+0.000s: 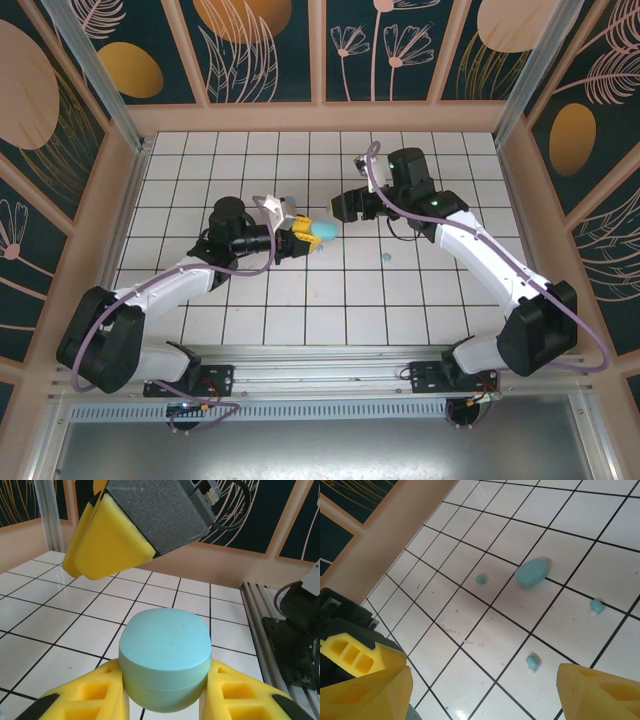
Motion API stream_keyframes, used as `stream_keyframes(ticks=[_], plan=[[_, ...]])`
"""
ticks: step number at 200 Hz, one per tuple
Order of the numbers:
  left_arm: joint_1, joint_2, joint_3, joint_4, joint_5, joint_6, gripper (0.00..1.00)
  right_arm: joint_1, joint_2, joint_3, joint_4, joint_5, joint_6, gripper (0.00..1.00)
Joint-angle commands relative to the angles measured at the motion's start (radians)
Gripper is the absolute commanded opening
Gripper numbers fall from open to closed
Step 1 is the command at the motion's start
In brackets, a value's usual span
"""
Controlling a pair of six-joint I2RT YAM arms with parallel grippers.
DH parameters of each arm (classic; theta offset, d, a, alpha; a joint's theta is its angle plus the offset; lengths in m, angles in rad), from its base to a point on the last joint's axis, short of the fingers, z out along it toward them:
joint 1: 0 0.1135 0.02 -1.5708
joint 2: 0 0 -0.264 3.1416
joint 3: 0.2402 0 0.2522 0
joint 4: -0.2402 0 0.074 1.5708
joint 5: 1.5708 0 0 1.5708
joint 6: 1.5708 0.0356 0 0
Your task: Insert the wireless bluetooth earbuds into the charging case
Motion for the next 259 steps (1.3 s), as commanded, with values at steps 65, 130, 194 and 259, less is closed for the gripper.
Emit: stream_keyframes(ticks=[65,130,194,259], plan=[[0.024,0.045,0.058,0.031,0.109,-0.051,0.0,0.164,-0.271,-0.259,0.099,0.044,-0.203,0.79],[0.024,0.024,0.045,0.016,0.139,-0.038,0.0,0.167,-0.088,-0.077,0.012,0.154,-0.235,0.79],[0.024,-0.037,-0.007,-0.04,0.125,0.072,0.0,0.092,-0.04,-0.008,0.003,0.109,-0.178,0.79],[0.024,-0.079,-0.053,0.0,0.114,0.076,0.0,0.053,0.016,-0.002,0.011,0.065,-0.063,0.78]])
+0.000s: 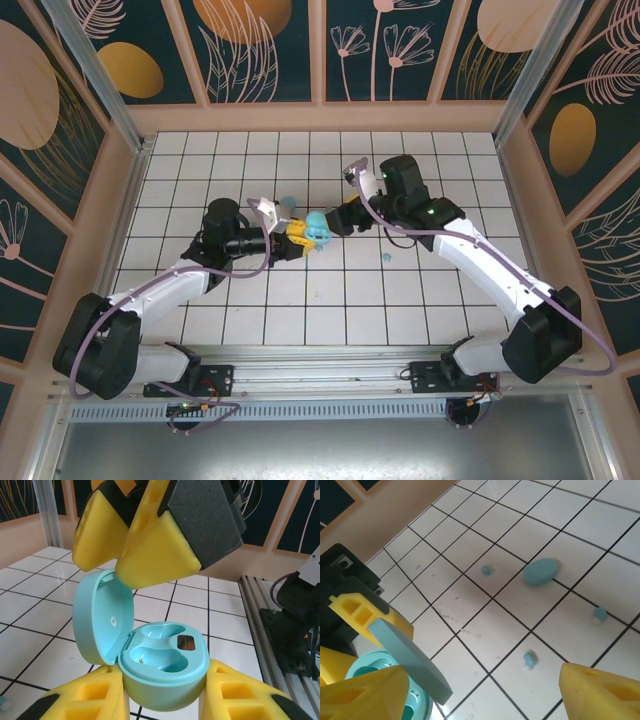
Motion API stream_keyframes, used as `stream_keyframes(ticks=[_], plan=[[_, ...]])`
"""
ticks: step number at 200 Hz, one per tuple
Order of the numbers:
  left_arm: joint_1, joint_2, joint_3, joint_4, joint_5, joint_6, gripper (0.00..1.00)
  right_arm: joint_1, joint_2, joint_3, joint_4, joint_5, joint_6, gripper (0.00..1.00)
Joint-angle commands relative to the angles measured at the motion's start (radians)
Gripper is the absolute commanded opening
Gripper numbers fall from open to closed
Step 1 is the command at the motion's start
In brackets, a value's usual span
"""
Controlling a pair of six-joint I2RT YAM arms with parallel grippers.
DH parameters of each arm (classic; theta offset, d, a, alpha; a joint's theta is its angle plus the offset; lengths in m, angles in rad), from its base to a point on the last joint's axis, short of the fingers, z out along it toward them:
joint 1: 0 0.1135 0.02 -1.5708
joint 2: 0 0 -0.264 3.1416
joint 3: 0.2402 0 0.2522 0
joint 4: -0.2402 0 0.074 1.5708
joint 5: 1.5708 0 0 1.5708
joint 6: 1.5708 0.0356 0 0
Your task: Insert the wireless bluetooth earbuds into the charging case
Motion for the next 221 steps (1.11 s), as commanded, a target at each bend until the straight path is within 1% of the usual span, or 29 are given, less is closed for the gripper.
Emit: stream_keyframes(ticks=[1,34,65,101,195,221], plan=[[-0.009,-0.035,-0.018,0.047,0.071,0.033,0.0,-0.014,0.044,0.026,0.023,0.024,0.067,0.78],[-0.008,-0.031,-0.025,0.063,0.052,-0.008,0.0,-0.014,0.052,0.035,0.003,0.002,0.086,0.78],[-0.009,-0.03,-0.028,0.073,0.035,-0.037,0.0,-0.014,0.025,0.029,0.004,-0.096,0.083,0.78],[-0.008,-0.027,-0.023,0.072,0.032,-0.057,0.0,-0.015,0.003,0.022,0.004,-0.137,0.081,0.79],[0.0,-0.02,-0.016,0.081,0.023,-0.086,0.0,-0.012,-0.002,0.037,-0.012,-0.164,0.064,0.79],[0.002,-0.015,-0.015,0.096,0.03,-0.101,0.0,0.0,0.005,0.032,-0.014,-0.154,0.052,0.79]])
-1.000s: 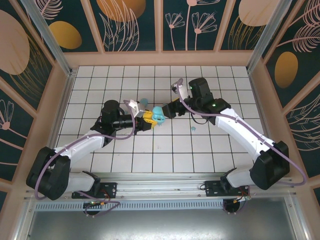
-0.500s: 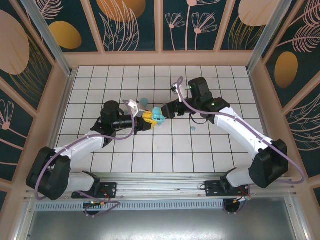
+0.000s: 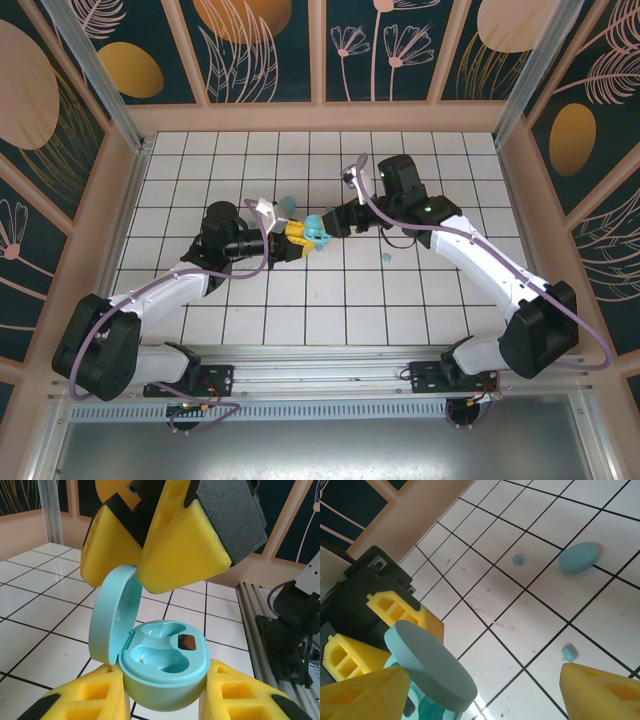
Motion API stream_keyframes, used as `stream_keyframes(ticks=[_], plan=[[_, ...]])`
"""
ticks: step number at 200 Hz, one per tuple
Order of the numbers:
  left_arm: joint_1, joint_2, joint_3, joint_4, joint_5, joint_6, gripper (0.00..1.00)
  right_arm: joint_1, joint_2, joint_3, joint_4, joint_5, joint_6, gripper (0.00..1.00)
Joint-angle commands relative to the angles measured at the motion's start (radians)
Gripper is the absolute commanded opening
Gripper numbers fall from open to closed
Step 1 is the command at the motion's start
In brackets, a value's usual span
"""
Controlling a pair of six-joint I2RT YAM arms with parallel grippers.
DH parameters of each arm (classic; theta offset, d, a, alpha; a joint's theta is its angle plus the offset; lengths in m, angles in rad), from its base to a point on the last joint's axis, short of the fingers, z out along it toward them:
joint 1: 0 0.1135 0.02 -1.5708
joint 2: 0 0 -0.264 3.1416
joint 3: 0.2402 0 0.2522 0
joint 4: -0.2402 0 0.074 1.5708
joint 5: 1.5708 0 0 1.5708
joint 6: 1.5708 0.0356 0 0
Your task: Insert the wireless bluetooth earbuds into the charging case
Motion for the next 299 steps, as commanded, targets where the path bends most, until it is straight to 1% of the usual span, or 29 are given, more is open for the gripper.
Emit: stream_keyframes(ticks=[1,54,110,132,160,217,231,250,254,282,299], plan=[[0.0,-0.011,0.009,0.048,0.036,-0.024,0.0,0.005,-0.016,0.026,-0.008,-0.017,-0.021,0.79],[0.001,-0.005,0.011,0.059,0.036,-0.031,0.0,0.04,-0.016,0.042,-0.02,-0.016,-0.028,0.79],[0.002,-0.007,0.015,0.057,0.036,-0.034,0.0,0.04,-0.046,0.032,-0.016,0.021,-0.032,0.8],[0.002,-0.006,0.016,0.057,0.035,-0.035,0.0,0.04,-0.05,0.032,-0.021,0.018,-0.033,0.8],[0.003,-0.006,0.014,0.059,0.029,-0.042,0.0,0.04,-0.07,0.029,-0.014,-0.015,-0.035,0.8],[0.007,-0.005,0.01,0.07,0.02,-0.054,0.0,0.027,-0.133,0.017,-0.004,0.056,-0.02,0.81],[0.008,-0.005,0.01,0.068,0.018,-0.055,0.0,0.011,-0.149,0.019,-0.012,0.067,-0.016,0.81],[0.011,-0.008,0.007,0.065,0.016,-0.056,0.0,-0.01,-0.172,0.018,-0.03,0.117,0.01,0.82],[0.012,-0.007,0.007,0.065,0.015,-0.056,0.0,-0.046,-0.174,0.016,-0.037,0.13,0.021,0.82],[0.013,-0.008,0.007,0.06,0.012,-0.052,0.0,-0.202,-0.163,-0.023,-0.107,0.217,0.106,0.8],[0.014,-0.008,0.007,0.057,0.011,-0.05,0.0,-0.268,-0.128,-0.068,-0.152,0.26,0.121,0.77]])
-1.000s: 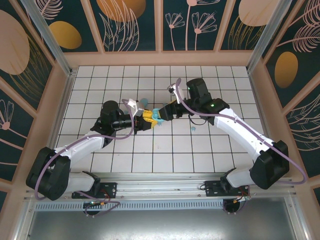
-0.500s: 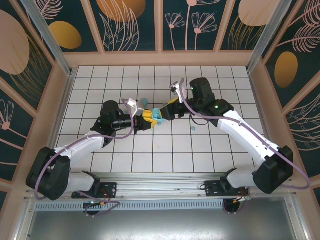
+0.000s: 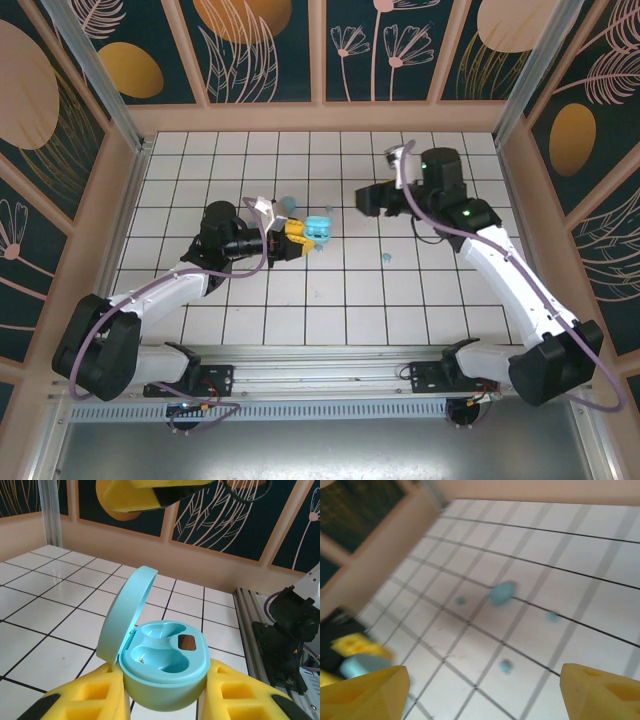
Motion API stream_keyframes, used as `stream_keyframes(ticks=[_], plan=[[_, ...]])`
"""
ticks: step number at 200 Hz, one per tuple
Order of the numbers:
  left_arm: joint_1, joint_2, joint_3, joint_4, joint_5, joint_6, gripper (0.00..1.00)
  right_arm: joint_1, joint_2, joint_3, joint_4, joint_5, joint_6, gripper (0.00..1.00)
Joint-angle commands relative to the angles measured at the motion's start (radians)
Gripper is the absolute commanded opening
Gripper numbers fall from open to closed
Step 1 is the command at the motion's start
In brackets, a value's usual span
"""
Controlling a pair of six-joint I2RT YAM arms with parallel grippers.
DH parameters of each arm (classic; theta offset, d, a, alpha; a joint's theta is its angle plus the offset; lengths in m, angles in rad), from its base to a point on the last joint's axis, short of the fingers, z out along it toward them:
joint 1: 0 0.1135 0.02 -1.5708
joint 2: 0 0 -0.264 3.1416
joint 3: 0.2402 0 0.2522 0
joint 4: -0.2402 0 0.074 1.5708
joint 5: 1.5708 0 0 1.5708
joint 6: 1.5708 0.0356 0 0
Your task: Insert the wireless bluetooth earbuds into the charging case
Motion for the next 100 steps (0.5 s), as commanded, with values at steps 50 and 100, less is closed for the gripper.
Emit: stream_keyframes(ticks=[50,100], plan=[[0.01,-0.006,0.007,0.018,0.002,0.0,0.0,-0.119,0.177,-0.2,-0.118,0.105,0.087,0.61],[0.012,-0.008,0.004,0.012,0.004,0.006,0.0,-0.129,0.28,-0.256,-0.068,0.107,0.082,0.4]])
